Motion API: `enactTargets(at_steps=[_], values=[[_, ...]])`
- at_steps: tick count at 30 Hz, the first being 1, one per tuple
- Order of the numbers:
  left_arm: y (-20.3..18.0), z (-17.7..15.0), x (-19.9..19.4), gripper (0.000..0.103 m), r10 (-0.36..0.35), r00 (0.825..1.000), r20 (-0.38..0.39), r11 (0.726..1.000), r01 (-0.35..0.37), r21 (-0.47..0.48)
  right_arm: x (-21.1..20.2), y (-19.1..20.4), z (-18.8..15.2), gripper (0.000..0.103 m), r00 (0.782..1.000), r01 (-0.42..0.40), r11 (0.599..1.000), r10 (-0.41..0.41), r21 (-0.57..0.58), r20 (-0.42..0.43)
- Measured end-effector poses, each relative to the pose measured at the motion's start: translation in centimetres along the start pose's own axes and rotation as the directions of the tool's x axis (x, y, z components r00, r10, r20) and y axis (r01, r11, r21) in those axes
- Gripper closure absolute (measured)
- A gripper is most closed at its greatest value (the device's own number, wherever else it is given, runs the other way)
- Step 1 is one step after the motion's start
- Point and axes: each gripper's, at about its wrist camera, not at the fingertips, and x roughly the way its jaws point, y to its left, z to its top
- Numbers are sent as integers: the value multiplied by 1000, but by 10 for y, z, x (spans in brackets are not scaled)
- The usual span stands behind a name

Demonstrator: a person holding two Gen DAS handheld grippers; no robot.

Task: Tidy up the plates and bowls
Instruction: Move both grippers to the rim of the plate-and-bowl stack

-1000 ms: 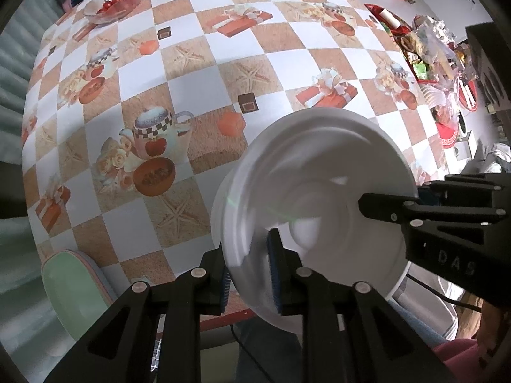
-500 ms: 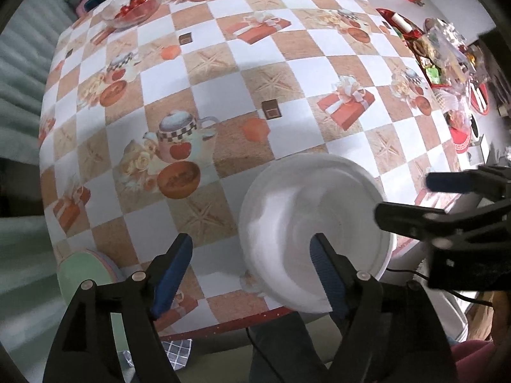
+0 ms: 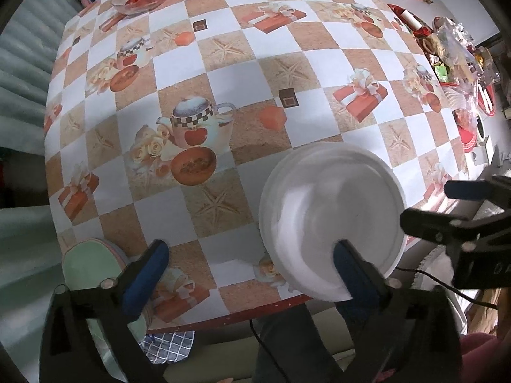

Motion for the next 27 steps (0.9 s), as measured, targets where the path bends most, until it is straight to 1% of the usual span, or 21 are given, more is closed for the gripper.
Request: enactTargets(at_steps=[1,2,11,20,27], values=[[1,0,0,0,-5,1000,-2,1000,5,-4,1,1,0,1,1000,5,1000,-5,-5,-4],[1,0,0,0,-5,1000,-2,1000,5,-6,1,2,-1,0,1000,4,1000,-5,-9,-3],[4,-1,1,0,-17,1000,-12,999,16,-29,-2,0,2,0,1000,9,1000,-9,8,0],[4,0,3,0,-5,1000,-24,1000,4,-28,1,-4,1,0,1000,-1,1000,1,19,-12],[2,1,11,0,-30,998,-57,999,29,-23,5,-10,0,0,1000,-1,999,1,38,-25]])
